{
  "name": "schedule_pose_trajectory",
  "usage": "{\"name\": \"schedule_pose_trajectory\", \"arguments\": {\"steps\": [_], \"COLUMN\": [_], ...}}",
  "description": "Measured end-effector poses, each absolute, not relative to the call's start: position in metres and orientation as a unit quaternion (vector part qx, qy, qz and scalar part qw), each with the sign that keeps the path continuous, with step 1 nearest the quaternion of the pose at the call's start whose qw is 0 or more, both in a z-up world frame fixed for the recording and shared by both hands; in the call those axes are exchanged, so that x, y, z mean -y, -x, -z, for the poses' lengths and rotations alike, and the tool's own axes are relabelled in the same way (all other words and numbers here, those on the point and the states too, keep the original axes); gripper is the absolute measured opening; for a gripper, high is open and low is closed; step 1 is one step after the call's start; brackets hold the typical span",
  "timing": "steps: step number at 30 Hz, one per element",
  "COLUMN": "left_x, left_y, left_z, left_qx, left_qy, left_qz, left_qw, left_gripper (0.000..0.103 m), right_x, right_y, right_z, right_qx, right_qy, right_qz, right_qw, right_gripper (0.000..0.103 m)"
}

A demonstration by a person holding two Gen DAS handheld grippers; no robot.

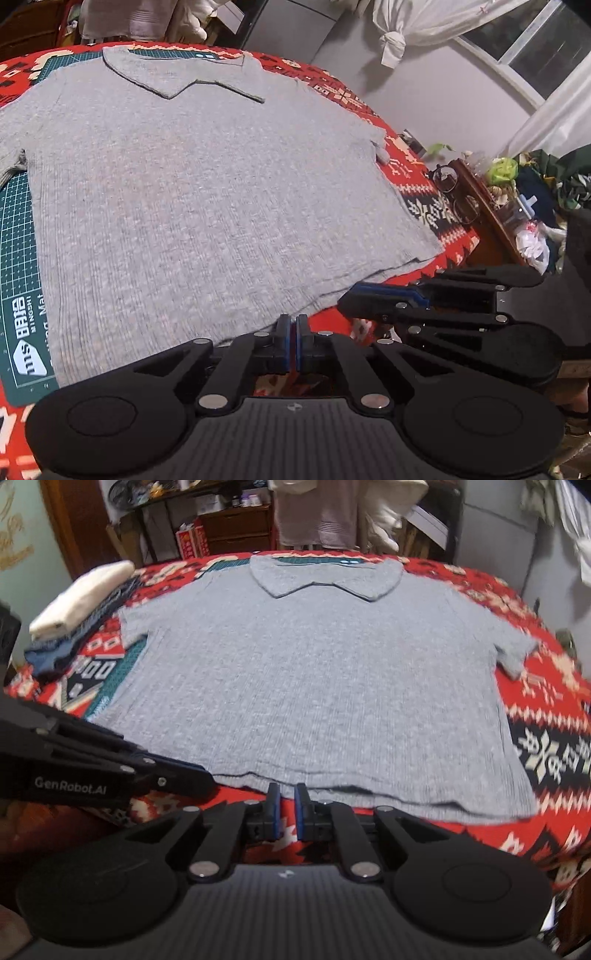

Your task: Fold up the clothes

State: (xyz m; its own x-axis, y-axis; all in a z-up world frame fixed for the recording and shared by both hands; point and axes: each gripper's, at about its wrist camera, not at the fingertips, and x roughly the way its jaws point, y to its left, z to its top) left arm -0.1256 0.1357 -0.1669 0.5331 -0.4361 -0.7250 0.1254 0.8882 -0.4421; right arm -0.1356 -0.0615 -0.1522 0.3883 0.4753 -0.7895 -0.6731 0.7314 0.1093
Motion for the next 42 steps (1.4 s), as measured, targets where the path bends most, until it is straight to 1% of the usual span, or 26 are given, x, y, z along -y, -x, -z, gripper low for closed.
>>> {"name": "schedule_pose_trajectory", "arguments": {"steps": [2, 7, 11, 18, 22, 27, 29, 34, 38, 42], "left_x": [-0.134, -0.122, -0.113, -0.112, -0.113, -0.109, -0.107, -0.108, -0.112, -0.114], "left_y": [0.125, 0.104, 0.087, 0.096, 0.102, 0.102, 0.097, 0.094, 0.098, 0.100], "left_z": [0.161, 0.156, 0.165, 0.170, 0.172, 0.157, 0.153, 0.153, 0.161, 0.160], "left_qx": [-0.446, -0.431, -0.440, -0.449, -0.460, -0.441, -0.434, -0.436, -0.450, -0.450], "left_qy": [0.171, 0.163, 0.163, 0.156, 0.163, 0.159, 0.155, 0.154, 0.165, 0.167], "left_qz": [0.169, 0.180, 0.189, 0.195, 0.194, 0.203, 0.206, 0.201, 0.195, 0.194], "left_qw": [0.862, 0.869, 0.862, 0.858, 0.851, 0.860, 0.863, 0.863, 0.856, 0.856], "left_gripper": [0.002, 0.002, 0.002, 0.002, 0.002, 0.002, 0.002, 0.002, 0.002, 0.002], "right_x": [0.068, 0.072, 0.076, 0.088, 0.096, 0.109, 0.112, 0.125, 0.134, 0.140], "right_y": [0.133, 0.113, 0.101, 0.114, 0.114, 0.105, 0.093, 0.081, 0.092, 0.091], "right_z": [0.144, 0.139, 0.153, 0.159, 0.158, 0.140, 0.142, 0.160, 0.162, 0.159], "right_qx": [-0.421, -0.402, -0.418, -0.416, -0.431, -0.404, -0.404, -0.425, -0.420, -0.434], "right_qy": [0.105, 0.121, 0.118, 0.119, 0.097, 0.091, 0.095, 0.081, 0.081, 0.070], "right_qz": [-0.345, -0.320, -0.309, -0.309, -0.311, -0.296, -0.280, -0.267, -0.269, -0.269], "right_qw": [0.832, 0.849, 0.846, 0.847, 0.841, 0.861, 0.866, 0.861, 0.863, 0.857], "right_gripper": [0.009, 0.009, 0.009, 0.009, 0.009, 0.009, 0.009, 0.009, 0.008, 0.008]}}
